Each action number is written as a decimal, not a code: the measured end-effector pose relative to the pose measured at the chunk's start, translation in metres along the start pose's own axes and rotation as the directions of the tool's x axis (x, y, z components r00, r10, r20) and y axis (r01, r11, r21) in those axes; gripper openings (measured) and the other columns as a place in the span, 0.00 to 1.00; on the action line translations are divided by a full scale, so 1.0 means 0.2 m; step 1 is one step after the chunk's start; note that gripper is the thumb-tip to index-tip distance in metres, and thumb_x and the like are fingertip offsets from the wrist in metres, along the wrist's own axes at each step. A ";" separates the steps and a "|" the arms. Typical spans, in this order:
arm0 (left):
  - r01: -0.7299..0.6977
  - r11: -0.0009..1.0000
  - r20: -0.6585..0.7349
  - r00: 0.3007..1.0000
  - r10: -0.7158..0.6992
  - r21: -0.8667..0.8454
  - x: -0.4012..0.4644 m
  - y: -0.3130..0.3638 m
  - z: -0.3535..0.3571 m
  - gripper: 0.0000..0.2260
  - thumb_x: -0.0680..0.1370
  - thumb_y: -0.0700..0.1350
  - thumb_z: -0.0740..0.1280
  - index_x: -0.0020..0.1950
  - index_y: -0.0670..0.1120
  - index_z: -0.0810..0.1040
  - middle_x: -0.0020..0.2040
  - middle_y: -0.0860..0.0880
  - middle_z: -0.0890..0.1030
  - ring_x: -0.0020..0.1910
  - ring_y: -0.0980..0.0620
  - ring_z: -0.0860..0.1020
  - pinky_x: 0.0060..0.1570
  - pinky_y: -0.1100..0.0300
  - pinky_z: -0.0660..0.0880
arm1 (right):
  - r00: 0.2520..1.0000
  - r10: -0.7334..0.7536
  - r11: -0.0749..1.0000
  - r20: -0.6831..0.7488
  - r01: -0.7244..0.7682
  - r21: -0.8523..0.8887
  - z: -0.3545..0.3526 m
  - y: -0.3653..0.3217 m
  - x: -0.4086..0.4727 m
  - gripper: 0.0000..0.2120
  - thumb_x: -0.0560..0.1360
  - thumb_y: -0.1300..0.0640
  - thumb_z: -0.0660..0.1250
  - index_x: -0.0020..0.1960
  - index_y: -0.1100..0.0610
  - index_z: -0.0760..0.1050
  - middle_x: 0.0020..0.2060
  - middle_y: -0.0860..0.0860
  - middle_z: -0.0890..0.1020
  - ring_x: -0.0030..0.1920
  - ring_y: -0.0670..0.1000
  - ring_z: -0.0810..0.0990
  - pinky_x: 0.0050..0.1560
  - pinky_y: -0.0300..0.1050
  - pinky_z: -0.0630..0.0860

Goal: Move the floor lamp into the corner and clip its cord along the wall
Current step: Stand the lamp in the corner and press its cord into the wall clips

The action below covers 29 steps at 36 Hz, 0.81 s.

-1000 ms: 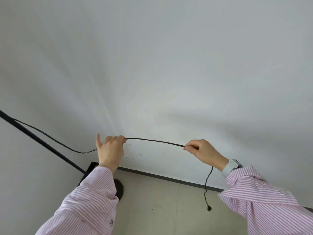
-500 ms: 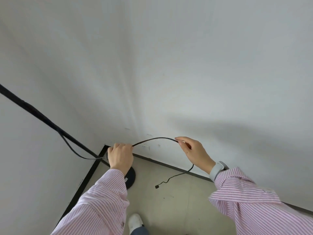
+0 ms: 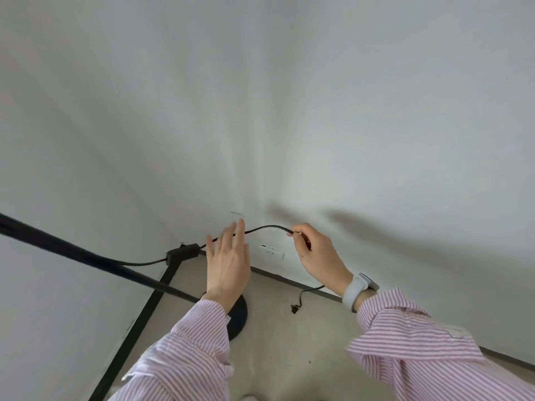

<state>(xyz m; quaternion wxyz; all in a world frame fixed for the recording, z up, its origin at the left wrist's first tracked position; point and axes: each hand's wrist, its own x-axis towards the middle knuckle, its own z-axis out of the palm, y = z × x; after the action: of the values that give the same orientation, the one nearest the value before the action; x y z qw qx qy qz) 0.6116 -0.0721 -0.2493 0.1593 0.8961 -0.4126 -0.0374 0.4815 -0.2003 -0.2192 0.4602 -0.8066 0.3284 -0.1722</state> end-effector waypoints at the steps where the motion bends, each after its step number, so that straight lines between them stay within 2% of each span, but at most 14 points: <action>1: -0.016 1.000 -0.028 0.999 0.017 0.008 0.02 -0.03 0.07 0.21 0.80 0.42 0.57 0.73 0.44 0.58 0.69 0.44 0.70 0.69 0.45 0.66 0.70 0.39 0.50 | 1.000 -0.017 1.000 -0.004 0.017 -0.011 0.05 0.04 0.05 0.08 0.78 0.59 0.57 0.49 0.56 0.75 0.23 0.43 0.69 0.23 0.45 0.64 0.29 0.39 0.63; 3: -0.067 0.998 -0.122 0.990 0.066 -0.003 0.07 -0.09 0.19 0.18 0.79 0.42 0.61 0.68 0.42 0.67 0.62 0.43 0.77 0.65 0.44 0.72 0.69 0.37 0.52 | 0.998 -0.050 0.999 -0.031 0.049 -0.017 0.16 0.11 0.14 0.08 0.78 0.59 0.57 0.48 0.56 0.75 0.27 0.46 0.74 0.24 0.44 0.67 0.31 0.40 0.64; 6: -0.141 0.990 -0.331 0.935 0.128 -0.014 0.14 -0.20 0.36 0.12 0.76 0.40 0.65 0.59 0.40 0.77 0.51 0.42 0.82 0.51 0.42 0.79 0.67 0.39 0.60 | 0.994 -0.095 0.995 -0.061 0.094 -0.028 0.30 0.20 0.27 0.09 0.78 0.59 0.56 0.47 0.58 0.75 0.33 0.53 0.79 0.28 0.45 0.70 0.34 0.44 0.68; 7: -0.154 0.988 -0.408 0.902 0.139 -0.005 0.17 -0.24 0.41 0.12 0.76 0.40 0.65 0.58 0.39 0.77 0.50 0.41 0.82 0.49 0.41 0.79 0.64 0.40 0.64 | 0.990 -0.122 0.992 -0.067 0.119 -0.046 0.34 0.23 0.31 0.09 0.78 0.59 0.56 0.48 0.58 0.75 0.33 0.53 0.78 0.29 0.46 0.70 0.35 0.46 0.68; 9: -0.159 0.987 -0.533 0.834 0.143 0.017 0.23 -0.31 0.48 0.13 0.75 0.39 0.65 0.59 0.40 0.77 0.49 0.40 0.81 0.49 0.41 0.74 0.58 0.40 0.70 | 0.977 -0.191 0.979 -0.089 0.183 -0.089 0.44 0.29 0.38 0.09 0.78 0.59 0.56 0.48 0.59 0.75 0.33 0.53 0.78 0.30 0.50 0.71 0.36 0.47 0.70; 11: -0.155 0.985 -0.605 0.778 0.168 0.074 0.30 -0.36 0.54 0.14 0.73 0.36 0.67 0.59 0.40 0.77 0.46 0.40 0.80 0.49 0.45 0.68 0.54 0.40 0.72 | 0.957 -0.261 0.960 -0.124 0.245 -0.134 0.54 0.34 0.44 0.10 0.78 0.58 0.56 0.49 0.59 0.75 0.35 0.56 0.80 0.34 0.55 0.75 0.38 0.50 0.72; 14: -0.147 0.972 -0.628 0.743 0.233 0.186 0.38 -0.44 0.61 0.14 0.70 0.31 0.71 0.54 0.39 0.79 0.39 0.41 0.80 0.40 0.45 0.74 0.57 0.42 0.71 | 0.935 -0.313 0.944 -0.164 0.289 -0.158 0.65 0.42 0.49 0.10 0.78 0.59 0.56 0.50 0.61 0.75 0.38 0.59 0.81 0.38 0.59 0.77 0.40 0.53 0.74; 16: -0.108 0.960 -0.615 0.748 0.249 0.258 0.42 -0.48 0.64 0.10 0.69 0.31 0.72 0.48 0.41 0.81 0.35 0.43 0.80 0.34 0.45 0.77 0.60 0.44 0.69 | 0.929 -0.321 0.943 -0.186 0.295 -0.152 0.71 0.48 0.52 0.10 0.78 0.60 0.56 0.48 0.63 0.75 0.39 0.59 0.81 0.39 0.59 0.78 0.41 0.54 0.74; 22: 0.001 0.904 -0.560 0.785 0.265 0.428 0.51 -0.50 0.62 0.09 0.66 0.30 0.68 0.38 0.42 0.82 0.28 0.45 0.77 0.30 0.44 0.76 0.62 0.46 0.69 | 0.887 -0.386 0.921 -0.254 0.353 -0.165 0.79 0.50 0.57 0.09 0.78 0.59 0.58 0.46 0.64 0.72 0.36 0.61 0.80 0.37 0.62 0.77 0.38 0.55 0.72; 25: 0.008 0.894 -0.534 0.804 0.261 0.449 0.52 -0.50 0.60 0.08 0.65 0.29 0.68 0.36 0.41 0.81 0.26 0.45 0.77 0.29 0.43 0.75 0.61 0.45 0.69 | 0.859 -0.430 0.901 -0.278 0.393 -0.183 0.80 0.49 0.58 0.07 0.78 0.61 0.58 0.44 0.64 0.71 0.32 0.60 0.78 0.33 0.62 0.75 0.34 0.55 0.71; 29: -0.003 0.901 -0.522 0.814 0.255 0.434 0.52 -0.50 0.60 0.08 0.64 0.28 0.68 0.34 0.41 0.81 0.25 0.45 0.76 0.28 0.44 0.75 0.61 0.45 0.70 | 0.844 -0.465 0.878 -0.268 0.400 -0.264 0.81 0.49 0.60 0.08 0.78 0.59 0.57 0.44 0.63 0.69 0.30 0.58 0.76 0.31 0.63 0.75 0.30 0.51 0.66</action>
<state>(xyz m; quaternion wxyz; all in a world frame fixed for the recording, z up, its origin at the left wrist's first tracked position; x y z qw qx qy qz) 0.7294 -0.1192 -0.3873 0.0833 0.8483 -0.4059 0.3297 0.6256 -0.2164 -0.3894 0.2666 -0.8623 0.2234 -0.3681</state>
